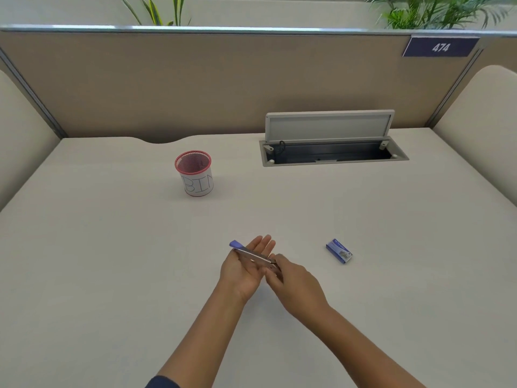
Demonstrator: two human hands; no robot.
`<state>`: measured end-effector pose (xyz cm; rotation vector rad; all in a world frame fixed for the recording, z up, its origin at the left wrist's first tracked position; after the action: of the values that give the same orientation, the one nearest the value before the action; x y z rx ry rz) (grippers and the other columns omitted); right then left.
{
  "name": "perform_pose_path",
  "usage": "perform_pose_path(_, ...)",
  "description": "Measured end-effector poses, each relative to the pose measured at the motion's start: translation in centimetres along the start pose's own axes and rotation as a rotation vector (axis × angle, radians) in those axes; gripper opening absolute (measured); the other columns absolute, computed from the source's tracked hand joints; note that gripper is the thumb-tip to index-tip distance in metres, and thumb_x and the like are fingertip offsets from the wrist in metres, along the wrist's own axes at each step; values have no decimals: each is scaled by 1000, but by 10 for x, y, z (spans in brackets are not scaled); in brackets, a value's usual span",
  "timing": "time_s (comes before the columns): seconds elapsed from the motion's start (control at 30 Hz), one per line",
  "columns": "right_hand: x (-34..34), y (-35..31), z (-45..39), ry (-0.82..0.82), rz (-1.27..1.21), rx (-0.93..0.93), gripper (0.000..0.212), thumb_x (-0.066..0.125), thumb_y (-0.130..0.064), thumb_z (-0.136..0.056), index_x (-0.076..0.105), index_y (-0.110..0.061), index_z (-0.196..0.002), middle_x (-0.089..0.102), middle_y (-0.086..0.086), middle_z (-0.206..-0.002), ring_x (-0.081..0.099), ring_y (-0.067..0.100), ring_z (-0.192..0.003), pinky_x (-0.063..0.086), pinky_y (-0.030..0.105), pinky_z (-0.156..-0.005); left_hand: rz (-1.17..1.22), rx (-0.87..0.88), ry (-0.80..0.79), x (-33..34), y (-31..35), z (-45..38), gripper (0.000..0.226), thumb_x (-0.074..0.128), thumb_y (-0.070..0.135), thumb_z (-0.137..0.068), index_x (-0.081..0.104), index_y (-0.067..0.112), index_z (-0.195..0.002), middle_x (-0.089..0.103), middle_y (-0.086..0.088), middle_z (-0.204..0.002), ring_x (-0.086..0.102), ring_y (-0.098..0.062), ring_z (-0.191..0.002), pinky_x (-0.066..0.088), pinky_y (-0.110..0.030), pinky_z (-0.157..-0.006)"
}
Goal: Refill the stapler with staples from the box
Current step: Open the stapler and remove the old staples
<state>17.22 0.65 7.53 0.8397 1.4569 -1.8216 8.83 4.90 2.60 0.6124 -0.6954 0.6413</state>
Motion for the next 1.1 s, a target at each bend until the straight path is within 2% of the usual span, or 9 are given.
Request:
perform_pose_path(0.07, -5, 9, -4, 58, -48, 45, 20, 39, -40, -94, 47, -22, -97, 56, -7, -79, 52, 17, -71, 38, 31, -59, -79, 4, 124, -15, 2, 0, 41, 27, 23, -99, 52, -4, -116, 55, -20, -127, 57, -34, -109, 45, -41, -90)
perform_pose_path(0.17, 3, 23, -11, -6, 157, 82, 29, 34, -41, -96, 47, -16, -104, 63, 2, -90, 58, 25, -79, 34, 30, -60, -157, 72, 291, -37, 9, 2, 44, 22, 20, -100, 46, -6, -125, 48, -22, -135, 46, -34, -125, 35, -40, -105)
perform_pose_path(0.4, 10, 25, -14, 80, 220, 33, 28, 31, -41, -97, 44, -16, -102, 64, 3, -88, 60, 27, -73, 32, 31, -56, -350, 363, 495, -55, 39, 9, 40, 26, 8, -92, 51, -6, -120, 58, -21, -122, 59, -25, -100, 46, -32, -88)
perform_pose_path(0.6, 10, 31, -22, 58, 275, 46, 31, 30, -41, -97, 45, -14, -103, 61, 3, -84, 58, 27, -71, 32, 31, -56, -412, 400, 510, -62, 45, 11, 35, 27, 5, -90, 54, -3, -111, 62, -18, -107, 62, -26, -92, 48, -33, -83)
perform_pose_path(0.7, -1, 30, -26, 153, 222, 36, 31, 30, -42, -97, 45, -15, -100, 55, -2, -75, 50, 23, -61, 28, 31, -51, -418, 424, 497, -63, 45, 11, 33, 28, 5, -91, 55, -3, -109, 62, -18, -101, 63, -27, -91, 50, -32, -79)
perform_pose_path(0.8, 4, 38, -34, 9, 292, 119, 32, 30, -42, -97, 47, -14, -98, 63, 3, -87, 48, 22, -67, 32, 31, -57, -424, 438, 489, -64, 45, 12, 31, 28, 5, -91, 56, -2, -103, 63, -17, -99, 64, -27, -91, 51, -27, -72)
perform_pose_path(0.9, 8, 50, -37, -76, 54, 238, 30, 33, -41, -94, 51, -20, -83, 59, -3, -81, 50, 17, -69, 34, 29, -57, -440, 445, 476, -66, 46, 12, 30, 29, 5, -91, 56, -1, -102, 65, -16, -96, 65, -26, -89, 52, -26, -70)
perform_pose_path(0.97, 9, 55, -37, -97, -240, 342, 29, 38, -38, -92, 49, -21, -71, 49, -5, -66, 45, 13, -56, 30, 26, -50, -464, 456, 472, -67, 45, 13, 30, 30, 6, -91, 57, -1, -101, 66, -15, -93, 66, -24, -87, 52, -27, -71)
perform_pose_path(1.1, 21, 62, -25, -220, -797, 610, 27, 41, -34, -90, 51, -16, -73, 34, -5, -46, 28, 10, -35, 20, 20, -43, -532, 516, 468, -67, 46, 14, 29, 29, 4, -92, 57, 0, -99, 66, -16, -95, 67, -23, -85, 52, -27, -71)
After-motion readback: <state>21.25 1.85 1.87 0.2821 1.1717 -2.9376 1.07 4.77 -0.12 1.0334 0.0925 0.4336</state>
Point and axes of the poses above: each hand's wrist, its own z-axis away from the middle knuckle, its own x-axis out of the palm, y = z × x, the point moved 8 cm from there along -z, towards the middle knuckle
